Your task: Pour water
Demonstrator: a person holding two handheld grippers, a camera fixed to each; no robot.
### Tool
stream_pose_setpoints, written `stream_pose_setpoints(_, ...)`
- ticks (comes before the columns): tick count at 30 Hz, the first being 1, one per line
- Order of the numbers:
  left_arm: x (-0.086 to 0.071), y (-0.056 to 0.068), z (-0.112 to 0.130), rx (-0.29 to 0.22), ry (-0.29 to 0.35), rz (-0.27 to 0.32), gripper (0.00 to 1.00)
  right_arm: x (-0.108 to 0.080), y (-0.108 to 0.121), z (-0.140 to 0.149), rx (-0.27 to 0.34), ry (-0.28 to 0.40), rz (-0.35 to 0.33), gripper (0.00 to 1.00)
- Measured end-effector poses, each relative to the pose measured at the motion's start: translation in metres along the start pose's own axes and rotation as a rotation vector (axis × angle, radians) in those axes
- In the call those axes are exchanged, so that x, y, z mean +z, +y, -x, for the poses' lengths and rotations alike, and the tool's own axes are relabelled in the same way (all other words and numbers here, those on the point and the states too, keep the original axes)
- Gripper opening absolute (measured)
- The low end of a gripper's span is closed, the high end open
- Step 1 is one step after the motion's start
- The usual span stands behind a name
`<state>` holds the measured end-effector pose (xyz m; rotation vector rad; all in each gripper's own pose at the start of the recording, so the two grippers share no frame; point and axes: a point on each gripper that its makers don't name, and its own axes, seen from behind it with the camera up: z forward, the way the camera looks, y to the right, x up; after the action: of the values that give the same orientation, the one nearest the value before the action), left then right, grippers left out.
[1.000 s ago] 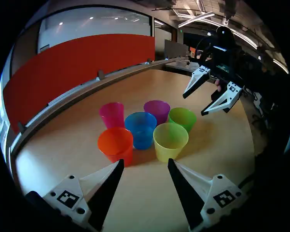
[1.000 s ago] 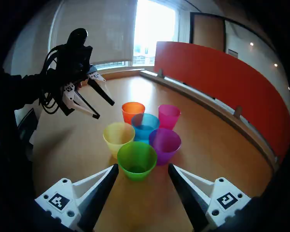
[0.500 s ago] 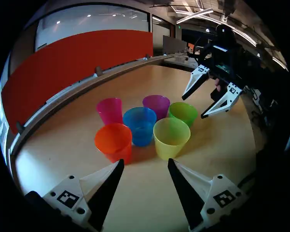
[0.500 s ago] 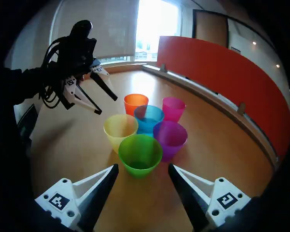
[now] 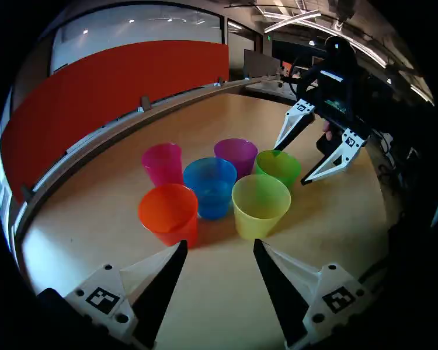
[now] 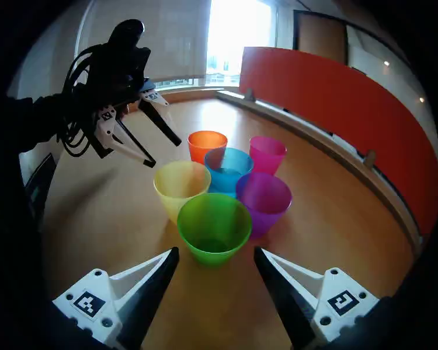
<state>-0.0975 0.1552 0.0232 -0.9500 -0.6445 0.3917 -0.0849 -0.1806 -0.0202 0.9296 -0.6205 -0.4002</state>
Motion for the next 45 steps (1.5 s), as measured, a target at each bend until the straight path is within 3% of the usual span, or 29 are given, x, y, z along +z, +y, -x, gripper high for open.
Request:
stream_pose_setpoints(24, 0.019, 0.006, -0.005, 0.014, -0.011, 0.038, 0.84, 0.021, -0.002, 0.000, 0.008, -0.012, -0.025, 1.00)
stream_pose_setpoints(45, 0.030, -0.003, -0.010, 0.020, -0.017, 0.037, 0.84, 0.035, -0.004, -0.002, 0.007, -0.012, -0.041, 1.00)
